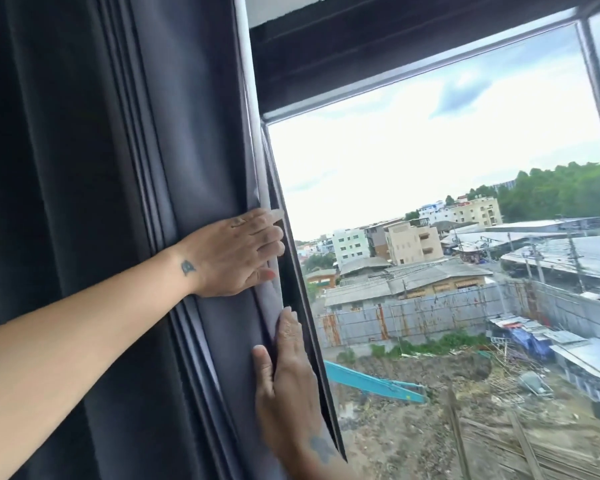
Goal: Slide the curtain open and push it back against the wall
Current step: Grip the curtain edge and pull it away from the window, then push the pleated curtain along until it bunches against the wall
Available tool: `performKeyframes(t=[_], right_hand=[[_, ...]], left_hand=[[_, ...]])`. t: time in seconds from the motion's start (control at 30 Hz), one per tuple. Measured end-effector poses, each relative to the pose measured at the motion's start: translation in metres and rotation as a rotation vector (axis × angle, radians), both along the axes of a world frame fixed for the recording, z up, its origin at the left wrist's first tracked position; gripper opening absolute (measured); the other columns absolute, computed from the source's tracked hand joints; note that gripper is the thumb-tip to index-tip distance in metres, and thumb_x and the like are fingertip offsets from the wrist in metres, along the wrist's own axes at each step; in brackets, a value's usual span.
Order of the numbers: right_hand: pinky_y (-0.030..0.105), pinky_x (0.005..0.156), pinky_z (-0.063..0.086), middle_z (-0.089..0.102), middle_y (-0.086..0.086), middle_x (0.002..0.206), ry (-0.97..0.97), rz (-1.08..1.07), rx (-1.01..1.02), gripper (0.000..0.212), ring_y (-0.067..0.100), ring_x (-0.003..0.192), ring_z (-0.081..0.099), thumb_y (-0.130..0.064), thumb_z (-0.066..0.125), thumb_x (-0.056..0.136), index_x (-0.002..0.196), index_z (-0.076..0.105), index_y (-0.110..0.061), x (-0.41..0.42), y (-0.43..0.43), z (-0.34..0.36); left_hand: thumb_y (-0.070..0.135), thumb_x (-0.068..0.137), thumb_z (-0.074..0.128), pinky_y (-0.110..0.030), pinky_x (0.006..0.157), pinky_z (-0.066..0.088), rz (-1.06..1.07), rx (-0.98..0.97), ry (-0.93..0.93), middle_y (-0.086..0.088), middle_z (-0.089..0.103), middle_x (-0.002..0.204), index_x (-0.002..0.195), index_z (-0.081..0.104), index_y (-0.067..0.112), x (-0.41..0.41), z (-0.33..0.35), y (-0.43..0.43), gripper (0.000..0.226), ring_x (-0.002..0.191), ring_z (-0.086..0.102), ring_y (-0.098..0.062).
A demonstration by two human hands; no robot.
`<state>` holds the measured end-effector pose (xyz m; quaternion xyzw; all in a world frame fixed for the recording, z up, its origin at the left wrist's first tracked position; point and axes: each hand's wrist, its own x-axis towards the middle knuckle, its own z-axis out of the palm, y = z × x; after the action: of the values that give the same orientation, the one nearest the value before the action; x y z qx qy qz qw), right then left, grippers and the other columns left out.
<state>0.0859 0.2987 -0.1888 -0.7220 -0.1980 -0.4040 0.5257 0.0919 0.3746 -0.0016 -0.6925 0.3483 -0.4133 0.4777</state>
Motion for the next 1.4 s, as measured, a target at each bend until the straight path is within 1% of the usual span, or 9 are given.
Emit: performKeyframes(t=[0.33,0.47,0.63,0.83,0.93,1.03,1.1,1.23,1.4], right_hand=[[0.041,0.114,0.002,-0.034,0.002,0.140,0.056,-0.082,-0.147,0.063,0.017,0.129,-0.034,-0.037,0.027,0.094,0.135,-0.018,-0.019,-0.003,0.058,-0.014],[0.034,0.110,-0.011,-0.044,-0.001,0.133,0.027,0.006,-0.201,0.058,0.014,0.126,-0.041,-0.043,0.013,0.093,0.133,-0.022,-0.019,-0.006,0.085,-0.025],[0.030,0.112,-0.009,-0.036,-0.008,0.137,0.088,0.204,-0.149,0.067,0.008,0.131,-0.030,-0.037,0.028,0.095,0.124,-0.030,-0.022,-0.006,0.111,-0.024],[0.021,0.108,0.003,-0.018,-0.013,0.145,0.019,0.418,-0.075,0.073,-0.002,0.132,-0.012,-0.043,0.039,0.091,0.125,-0.026,-0.041,-0.010,0.133,-0.007],[0.001,0.098,0.009,0.003,-0.015,0.147,-0.020,0.528,-0.013,0.068,-0.002,0.131,0.013,-0.024,0.039,0.094,0.126,-0.016,-0.047,-0.009,0.148,-0.005],[-0.009,0.087,0.015,0.016,-0.010,0.150,-0.049,0.517,0.045,0.068,0.007,0.133,0.027,-0.005,0.036,0.093,0.128,-0.005,-0.047,-0.007,0.167,-0.009],[-0.004,0.083,0.025,0.014,-0.006,0.152,-0.038,0.467,0.039,0.075,0.010,0.133,0.029,0.002,0.034,0.091,0.127,-0.012,-0.045,-0.007,0.179,-0.011],[0.013,0.073,0.032,-0.009,-0.009,0.148,-0.013,0.397,0.047,0.074,0.021,0.134,0.030,0.002,0.035,0.091,0.129,-0.022,-0.029,-0.004,0.201,-0.011],[0.037,0.104,0.036,-0.021,-0.014,0.141,-0.046,0.379,0.045,0.063,0.019,0.139,0.017,-0.013,0.033,0.095,0.130,-0.018,-0.028,-0.004,0.228,-0.010]], left_hand=[[0.036,0.090,0.034,-0.049,0.110,0.026,0.062,-0.121,0.088,-0.017,0.059,0.116,0.110,0.055,0.002,-0.004,-0.018,0.055,0.045,0.129,0.039,-0.037],[0.039,0.089,0.029,-0.048,0.111,0.024,0.183,-0.142,0.034,-0.019,0.059,0.117,0.105,0.057,-0.002,-0.014,-0.021,0.095,0.052,0.131,0.037,-0.039],[0.037,0.088,0.037,-0.049,0.108,0.024,0.246,-0.164,0.001,-0.021,0.060,0.114,0.097,0.057,-0.004,-0.030,-0.022,0.120,0.046,0.131,0.035,-0.041],[0.046,0.091,0.012,-0.035,0.113,-0.012,0.365,-0.231,-0.020,-0.016,0.038,0.141,0.113,0.044,0.001,-0.039,-0.028,0.133,0.060,0.142,-0.004,-0.030],[0.044,0.093,0.016,-0.033,0.113,-0.011,0.365,-0.234,-0.022,-0.015,0.040,0.140,0.114,0.047,0.003,-0.043,-0.028,0.138,0.055,0.143,0.001,-0.028],[0.037,0.094,0.027,-0.043,0.114,0.004,0.378,-0.131,-0.102,-0.011,0.054,0.131,0.109,0.058,0.006,-0.043,-0.019,0.141,0.046,0.136,0.030,-0.028],[0.041,0.093,0.026,-0.045,0.114,0.003,0.400,-0.086,-0.190,-0.010,0.045,0.141,0.119,0.055,0.010,-0.041,-0.007,0.144,0.049,0.138,0.028,-0.025],[0.052,0.088,0.007,-0.037,0.111,-0.015,0.423,-0.185,-0.166,-0.003,-0.015,0.152,0.144,0.005,0.015,-0.032,0.011,0.168,0.067,0.139,-0.020,-0.018],[0.051,0.088,0.007,-0.034,0.113,-0.013,0.365,-0.202,-0.083,-0.001,-0.017,0.154,0.143,-0.004,0.018,-0.025,0.013,0.201,0.066,0.138,-0.022,-0.015]])
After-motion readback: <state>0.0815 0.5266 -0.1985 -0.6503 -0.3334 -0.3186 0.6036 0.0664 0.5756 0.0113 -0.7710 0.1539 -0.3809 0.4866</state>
